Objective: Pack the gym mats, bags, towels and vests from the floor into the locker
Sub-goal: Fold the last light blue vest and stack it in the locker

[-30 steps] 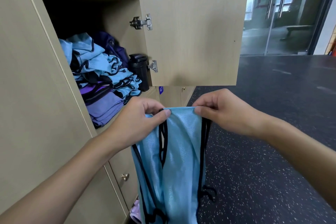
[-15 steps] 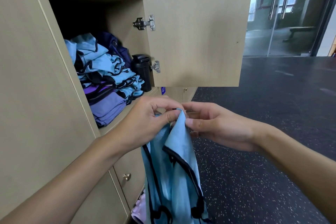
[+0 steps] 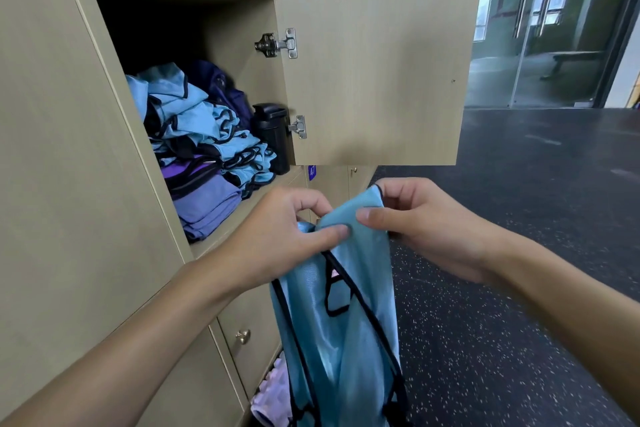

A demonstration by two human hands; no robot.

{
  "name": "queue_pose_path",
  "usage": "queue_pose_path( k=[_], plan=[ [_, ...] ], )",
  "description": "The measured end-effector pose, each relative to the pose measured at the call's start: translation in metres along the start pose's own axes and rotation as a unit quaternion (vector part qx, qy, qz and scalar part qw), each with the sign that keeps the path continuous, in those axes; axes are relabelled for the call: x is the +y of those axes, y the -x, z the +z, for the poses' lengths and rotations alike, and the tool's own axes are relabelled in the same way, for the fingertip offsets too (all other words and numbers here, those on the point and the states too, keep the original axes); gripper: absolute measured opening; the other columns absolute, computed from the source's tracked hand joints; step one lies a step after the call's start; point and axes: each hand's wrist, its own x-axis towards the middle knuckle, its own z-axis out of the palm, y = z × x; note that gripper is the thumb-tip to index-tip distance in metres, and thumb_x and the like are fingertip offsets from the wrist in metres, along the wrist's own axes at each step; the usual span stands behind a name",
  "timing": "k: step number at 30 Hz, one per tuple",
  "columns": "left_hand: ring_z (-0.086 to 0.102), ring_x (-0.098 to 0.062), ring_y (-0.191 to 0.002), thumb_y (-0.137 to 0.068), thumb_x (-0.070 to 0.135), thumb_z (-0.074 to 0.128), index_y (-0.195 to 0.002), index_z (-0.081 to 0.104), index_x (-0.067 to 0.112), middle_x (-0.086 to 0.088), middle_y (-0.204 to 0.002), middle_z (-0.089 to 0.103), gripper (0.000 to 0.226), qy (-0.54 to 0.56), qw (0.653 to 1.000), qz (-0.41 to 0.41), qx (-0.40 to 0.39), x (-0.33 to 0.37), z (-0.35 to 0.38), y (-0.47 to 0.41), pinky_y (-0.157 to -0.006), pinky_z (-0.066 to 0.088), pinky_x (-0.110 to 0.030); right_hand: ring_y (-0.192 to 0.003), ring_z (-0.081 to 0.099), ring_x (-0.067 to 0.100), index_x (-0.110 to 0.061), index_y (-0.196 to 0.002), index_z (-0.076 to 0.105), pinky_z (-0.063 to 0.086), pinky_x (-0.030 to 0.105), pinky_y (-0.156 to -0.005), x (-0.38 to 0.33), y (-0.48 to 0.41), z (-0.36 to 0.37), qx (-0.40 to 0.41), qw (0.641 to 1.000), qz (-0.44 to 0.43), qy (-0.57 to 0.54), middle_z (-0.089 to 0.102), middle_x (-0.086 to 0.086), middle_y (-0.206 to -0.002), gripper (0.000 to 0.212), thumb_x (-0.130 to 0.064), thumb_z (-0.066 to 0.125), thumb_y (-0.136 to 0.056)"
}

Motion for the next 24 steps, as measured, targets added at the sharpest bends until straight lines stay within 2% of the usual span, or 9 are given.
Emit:
queue_pose_path(
  k=[1, 4, 9, 12, 15, 17, 19, 21, 24],
  plan=[
    [0.064, -0.028, -0.066, -0.079, 0.034, 0.077, -0.077, 0.071, 0.019, -0.002, -0.075, 0.072, 0.016, 0.0, 1.0, 0.01, 0.008, -0.002, -0.001, -0.001, -0.061, 0.05, -0.039, -0.077, 0.058, 0.018, -0.008, -0.083, 0.065, 0.048, 0.025, -0.072, -0.001, 0.0, -0.001, -0.004, 1.0, -0.001, -0.007, 0.064, 0.012, -0.082, 0.005, -0.006, 0.067, -0.087],
    [0.064, -0.008, -0.068, -0.085, 0.021, 0.076, -0.079, 0.071, 0.014, 0.005, -0.073, 0.071, 0.011, 0.027, 0.999, 0.02, 0.011, -0.004, -0.005, -0.002, -0.07, 0.051, -0.027, -0.074, 0.056, 0.017, -0.013, -0.075, 0.063, 0.045, 0.028, -0.073, -0.004, 0.001, -0.006, -0.026, 0.999, 0.003, -0.03, 0.061, 0.008, -0.078, 0.009, -0.011, 0.07, -0.079],
    [0.065, -0.004, -0.075, -0.089, 0.019, 0.073, -0.082, 0.072, 0.017, 0.007, -0.079, 0.072, 0.007, 0.026, 0.999, 0.021, 0.021, -0.007, -0.008, -0.004, -0.077, 0.052, -0.028, -0.086, 0.055, 0.026, 0.012, -0.098, 0.063, 0.043, 0.041, -0.086, -0.003, 0.0, -0.013, -0.024, 1.0, -0.009, 0.017, 0.063, 0.02, -0.092, 0.031, -0.017, 0.064, -0.087],
    [0.066, -0.001, -0.083, -0.096, 0.01, 0.063, -0.094, 0.071, 0.021, 0.008, -0.084, 0.072, 0.014, 0.038, 0.999, 0.026, 0.025, -0.006, -0.009, -0.005, -0.08, 0.05, -0.017, -0.083, 0.056, 0.021, 0.002, -0.091, 0.069, 0.043, 0.037, -0.084, -0.007, 0.002, -0.016, -0.037, 0.997, -0.015, 0.069, 0.065, 0.014, -0.087, 0.016, -0.013, 0.063, -0.09],
    [0.067, -0.005, -0.092, -0.099, 0.002, 0.056, -0.102, 0.068, 0.026, 0.003, -0.093, 0.072, 0.027, 0.056, 0.998, 0.03, 0.011, -0.006, -0.01, -0.005, -0.087, 0.05, -0.017, -0.081, 0.058, 0.012, -0.019, -0.085, 0.076, 0.047, 0.024, -0.08, -0.022, 0.01, -0.019, -0.174, 0.981, 0.013, 0.089, 0.067, 0.004, -0.085, 0.01, -0.012, 0.069, -0.088],
    [0.066, -0.006, -0.096, -0.099, 0.005, 0.054, -0.104, 0.066, 0.03, 0.002, -0.097, 0.07, 0.028, 0.057, 0.997, 0.049, 0.009, -0.005, -0.01, -0.005, -0.09, 0.05, -0.019, -0.082, 0.056, 0.015, -0.025, -0.084, 0.076, 0.046, 0.025, -0.079, -0.027, 0.013, -0.015, -0.252, 0.963, 0.027, 0.093, 0.065, 0.007, -0.086, 0.014, -0.013, 0.069, -0.086],
    [0.065, -0.011, -0.095, -0.095, 0.011, 0.053, -0.106, 0.064, 0.03, 0.008, -0.098, 0.066, 0.025, 0.067, 0.995, 0.067, 0.008, -0.001, -0.008, -0.005, -0.088, 0.053, -0.027, -0.087, 0.054, 0.022, -0.02, -0.088, 0.076, 0.045, 0.031, -0.082, -0.021, 0.01, -0.006, -0.216, 0.973, 0.013, 0.076, 0.061, 0.017, -0.094, 0.006, -0.019, 0.071, -0.084],
    [0.062, -0.03, -0.084, -0.092, 0.011, 0.052, -0.109, 0.061, 0.031, 0.011, -0.1, 0.062, 0.028, 0.077, 0.994, 0.076, 0.0, 0.003, -0.006, -0.003, -0.078, 0.051, -0.043, -0.093, 0.059, 0.02, -0.02, -0.086, 0.076, 0.049, 0.032, -0.086, -0.009, 0.004, 0.001, -0.099, 0.992, -0.008, 0.074, 0.063, 0.004, -0.107, 0.009, -0.023, 0.071, -0.079],
    [0.054, -0.035, -0.065, -0.092, 0.007, 0.05, -0.11, 0.056, 0.033, 0.012, -0.105, 0.056, 0.032, 0.1, 0.991, 0.091, -0.021, 0.009, -0.004, -0.001, -0.063, 0.042, -0.038, -0.126, 0.056, 0.008, -0.029, -0.082, 0.078, 0.045, 0.028, -0.107, 0.001, -0.001, 0.007, -0.067, 0.996, -0.007, 0.053, 0.054, -0.014, -0.141, 0.012, -0.024, 0.069, -0.077]
  ],
)
